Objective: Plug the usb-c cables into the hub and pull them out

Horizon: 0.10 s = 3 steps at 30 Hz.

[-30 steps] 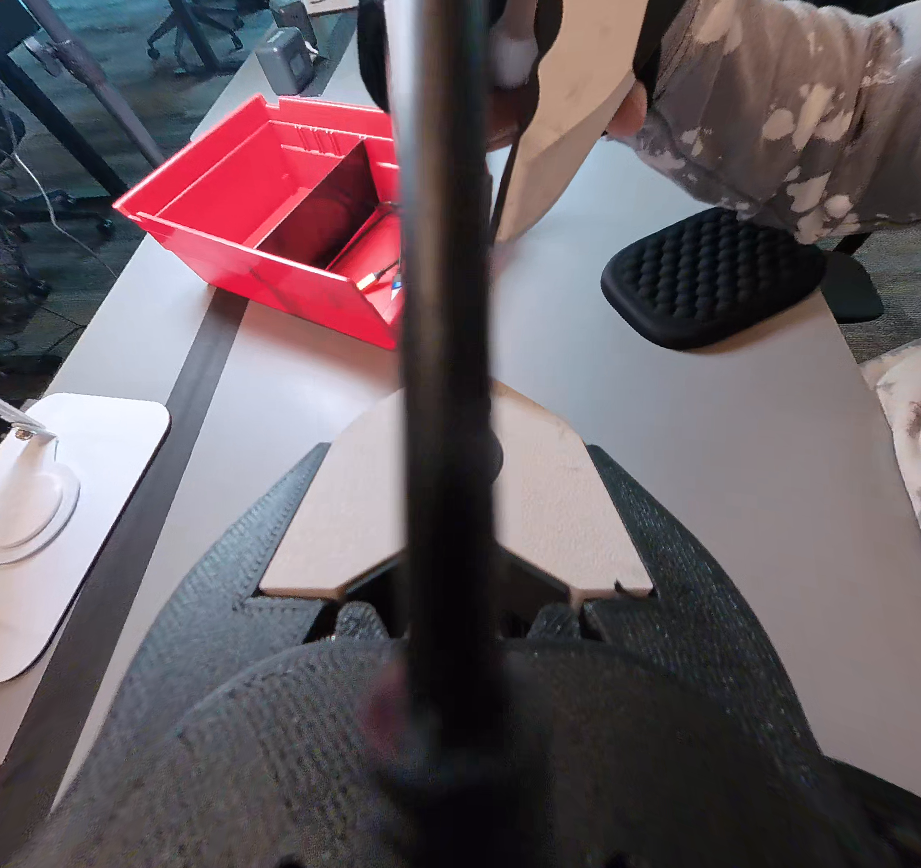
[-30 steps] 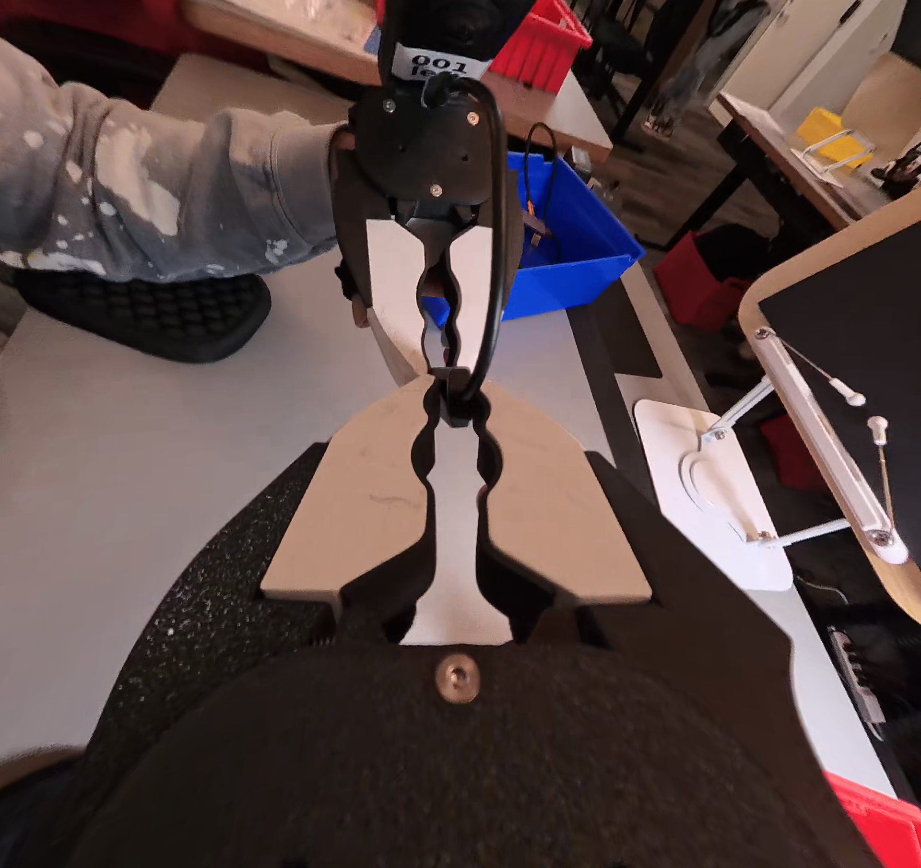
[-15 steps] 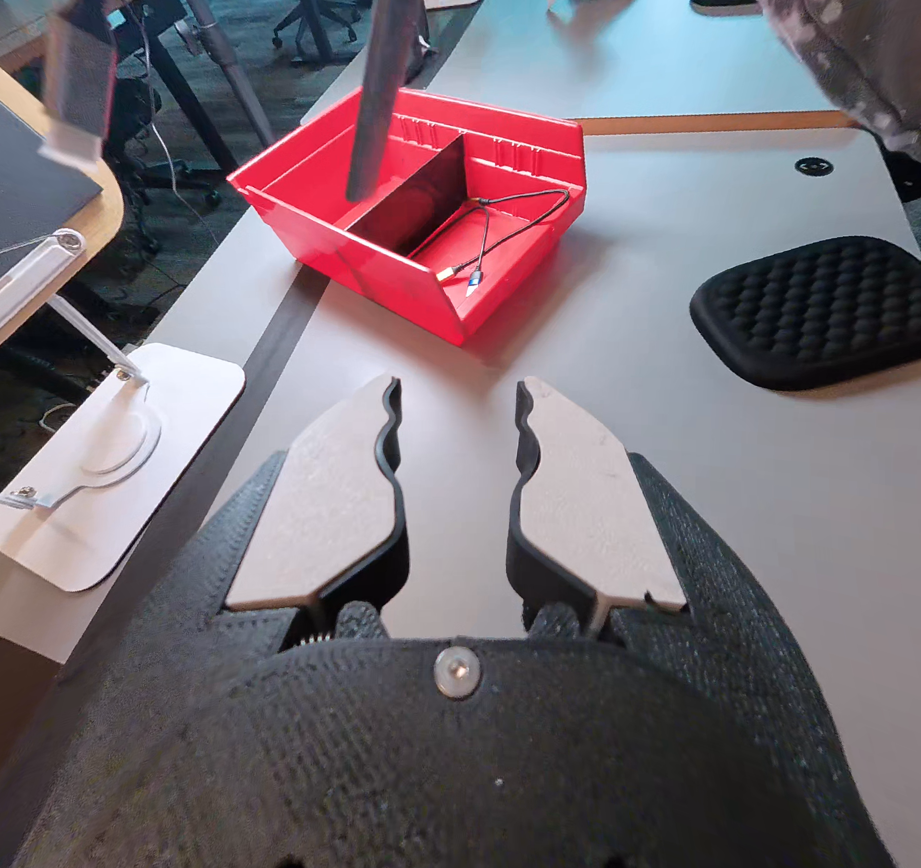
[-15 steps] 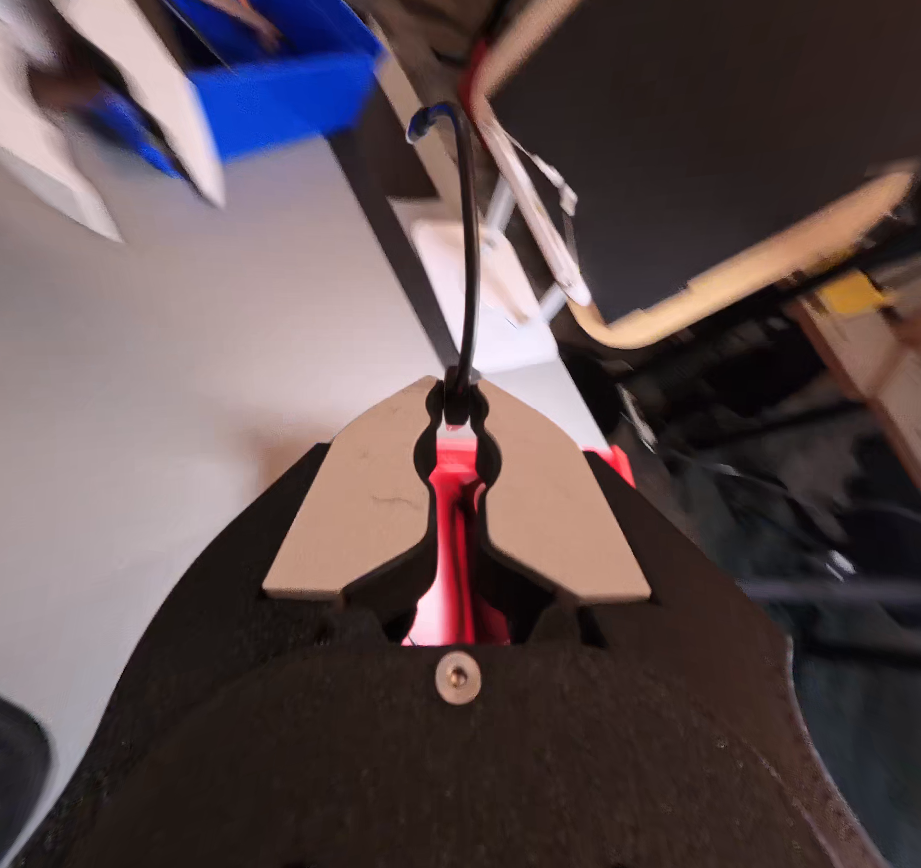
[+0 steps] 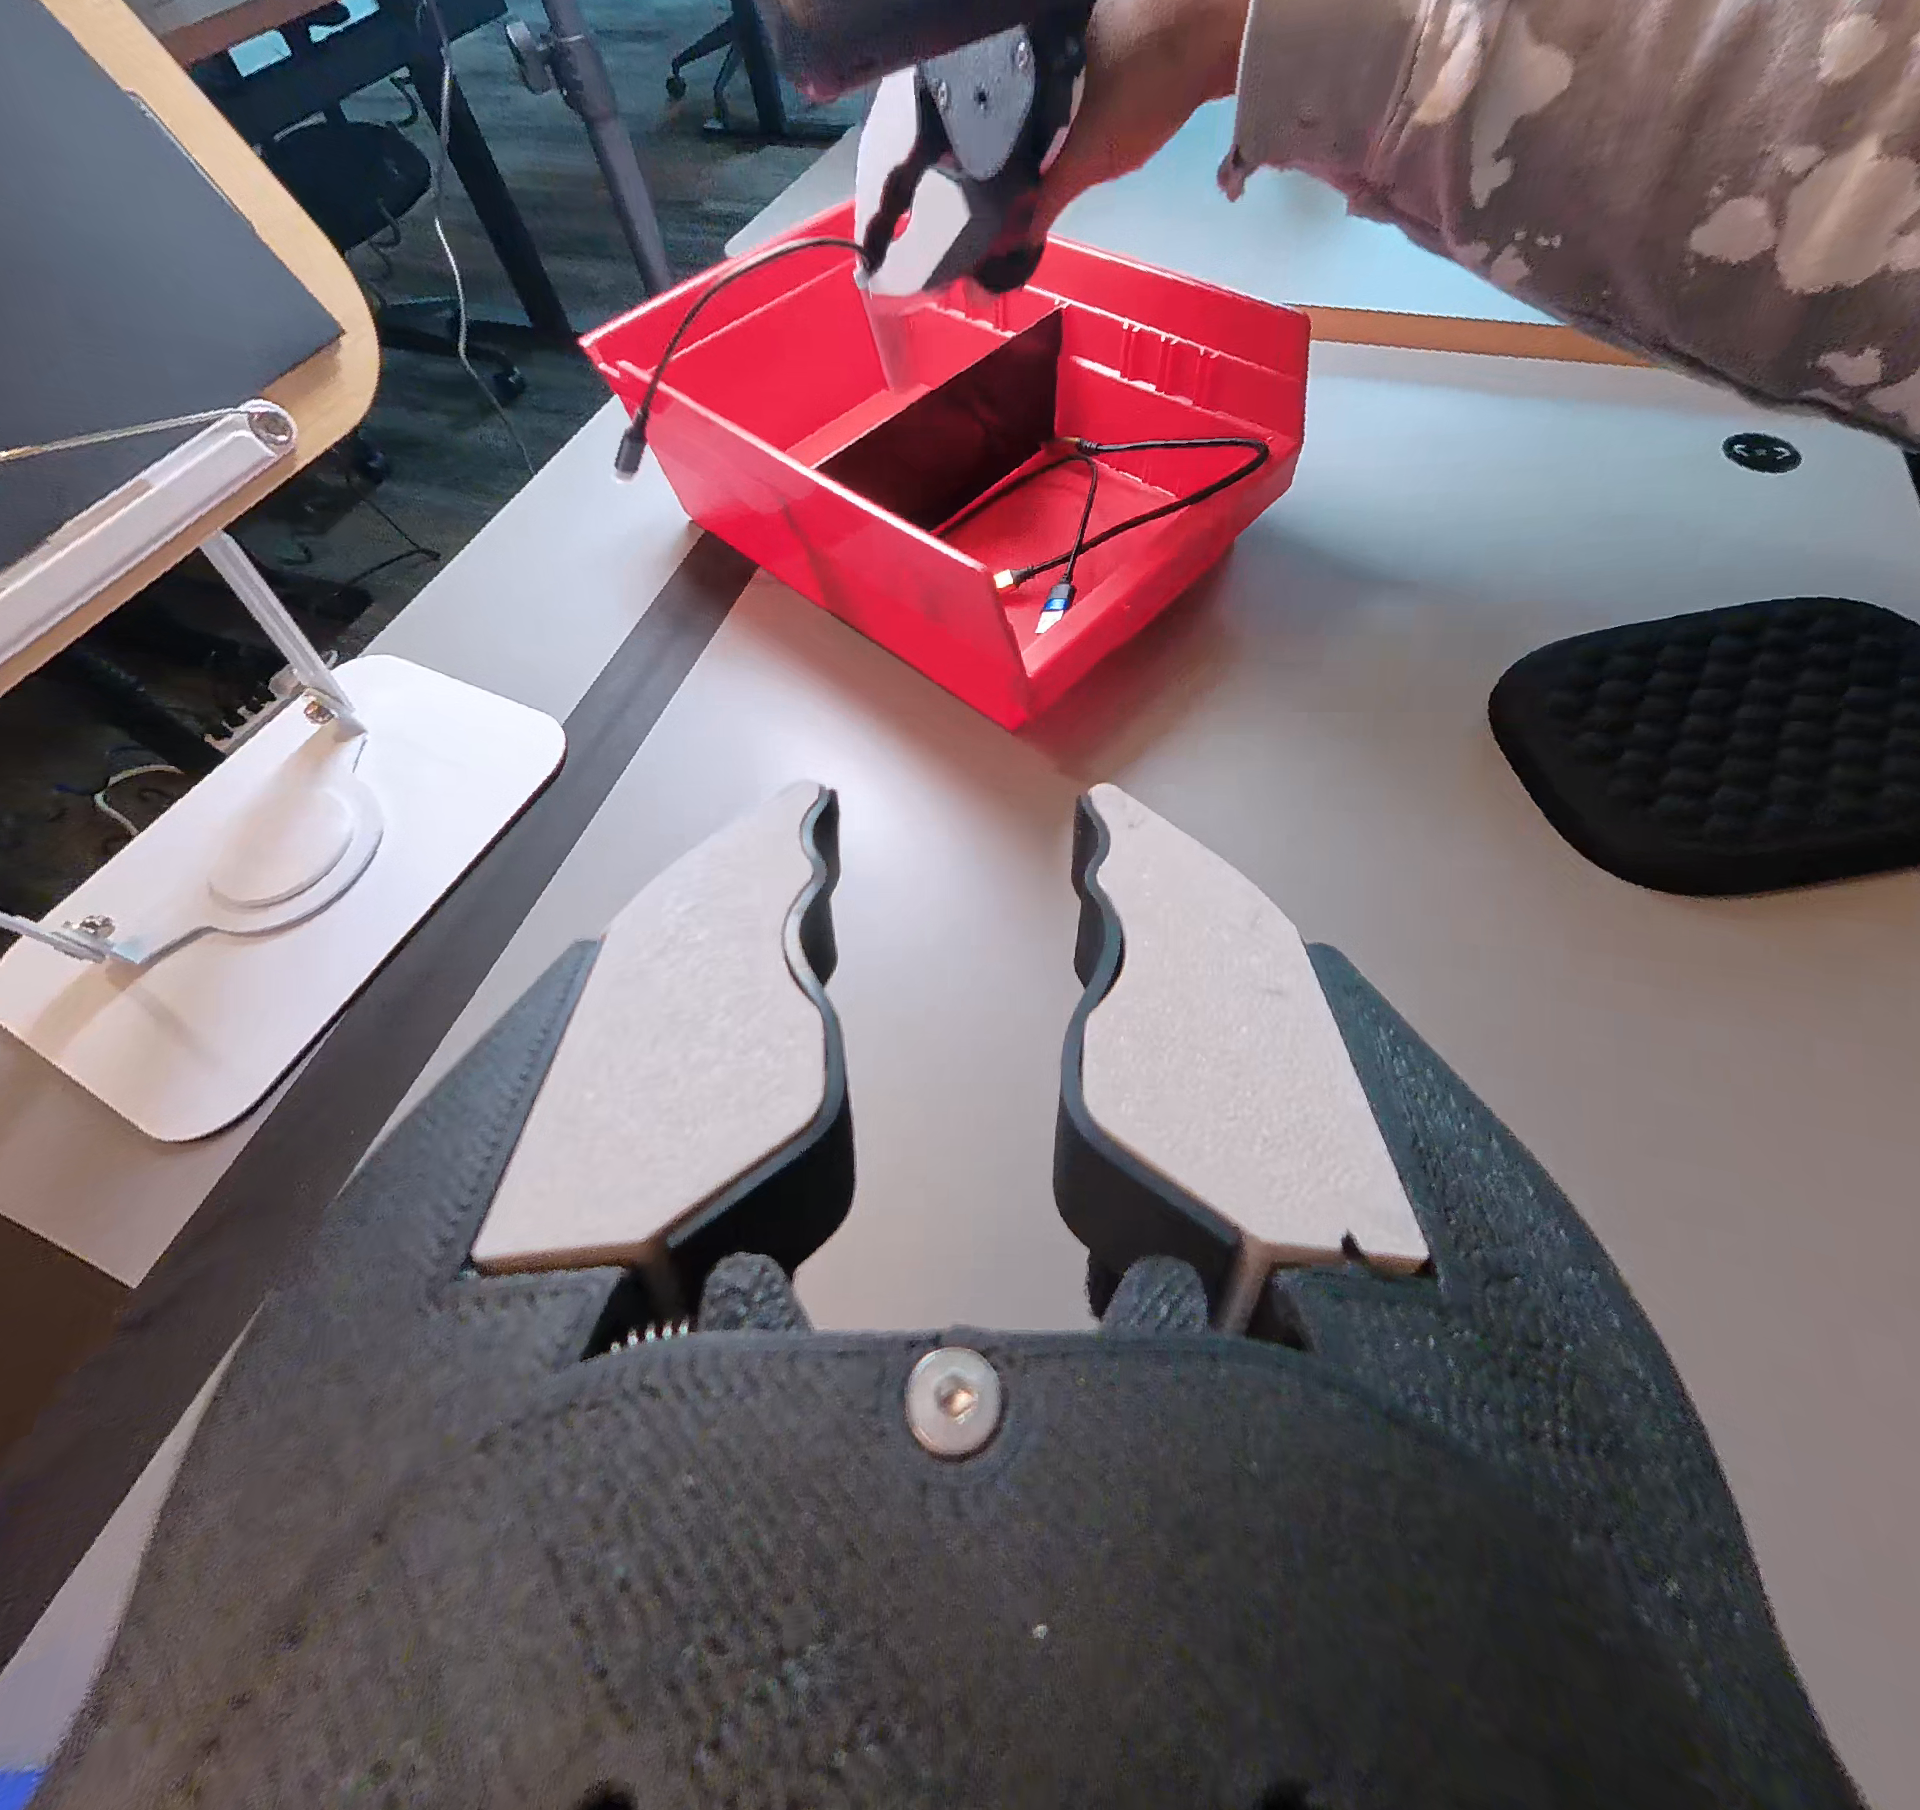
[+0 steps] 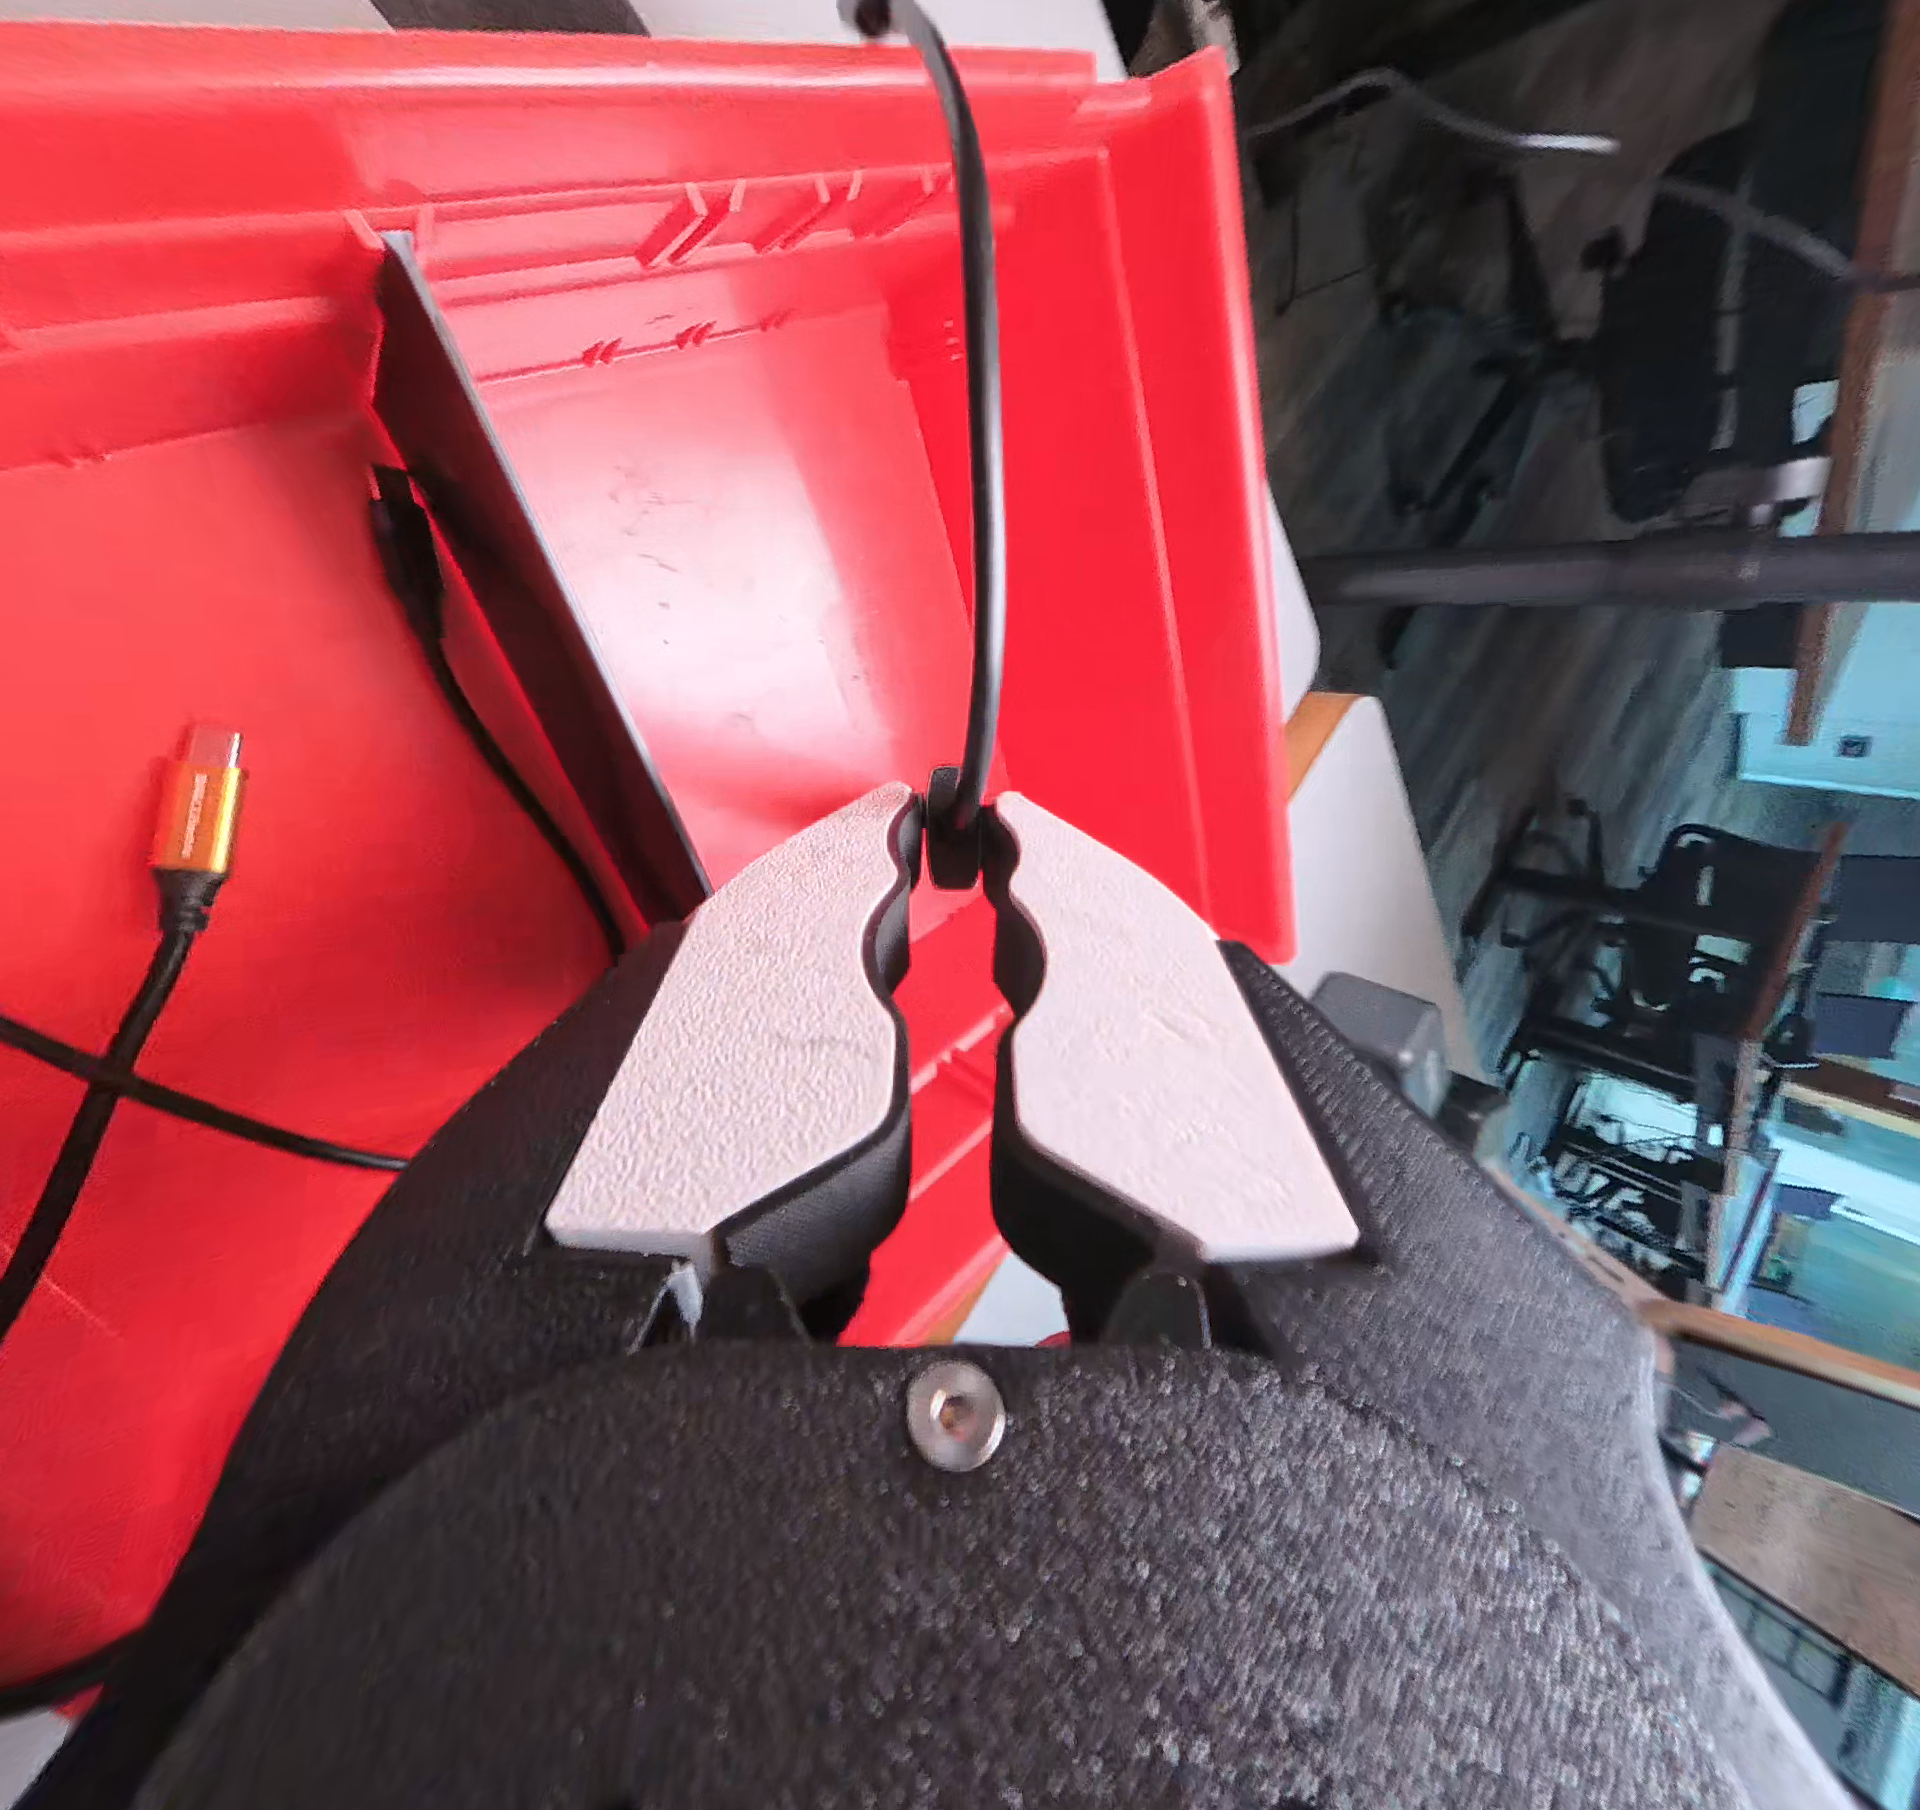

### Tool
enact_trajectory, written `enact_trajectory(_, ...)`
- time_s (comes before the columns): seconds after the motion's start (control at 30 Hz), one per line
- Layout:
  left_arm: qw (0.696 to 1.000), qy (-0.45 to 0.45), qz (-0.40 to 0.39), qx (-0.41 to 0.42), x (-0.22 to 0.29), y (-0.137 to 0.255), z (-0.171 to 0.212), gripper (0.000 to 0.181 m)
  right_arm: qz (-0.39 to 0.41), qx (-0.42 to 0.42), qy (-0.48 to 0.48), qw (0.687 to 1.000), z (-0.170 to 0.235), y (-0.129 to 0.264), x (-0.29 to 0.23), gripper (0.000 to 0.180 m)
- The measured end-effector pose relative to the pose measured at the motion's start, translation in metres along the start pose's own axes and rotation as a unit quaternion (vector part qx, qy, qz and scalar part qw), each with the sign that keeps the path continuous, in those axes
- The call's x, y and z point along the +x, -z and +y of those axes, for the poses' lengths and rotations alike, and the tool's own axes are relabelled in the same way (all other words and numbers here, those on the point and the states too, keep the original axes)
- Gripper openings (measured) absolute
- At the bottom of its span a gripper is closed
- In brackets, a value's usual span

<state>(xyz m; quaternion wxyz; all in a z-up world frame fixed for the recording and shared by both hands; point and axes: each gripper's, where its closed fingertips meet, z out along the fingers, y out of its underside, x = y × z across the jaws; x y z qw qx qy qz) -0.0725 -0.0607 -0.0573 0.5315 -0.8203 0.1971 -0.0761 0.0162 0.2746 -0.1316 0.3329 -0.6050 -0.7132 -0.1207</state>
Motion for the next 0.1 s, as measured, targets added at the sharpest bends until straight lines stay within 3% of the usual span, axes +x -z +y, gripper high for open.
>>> enact_trajectory(0.03,1.000,0.004,-0.001,-0.003,-0.001,0.000,0.001,0.043,-0.007,-0.008,-0.005,1.000,0.002,-0.007,-0.003,0.010)
enact_trajectory(0.1,1.000,0.006,-0.003,-0.010,-0.003,-0.001,0.004,0.043,-0.026,-0.028,-0.010,0.999,0.007,-0.018,-0.009,0.011)
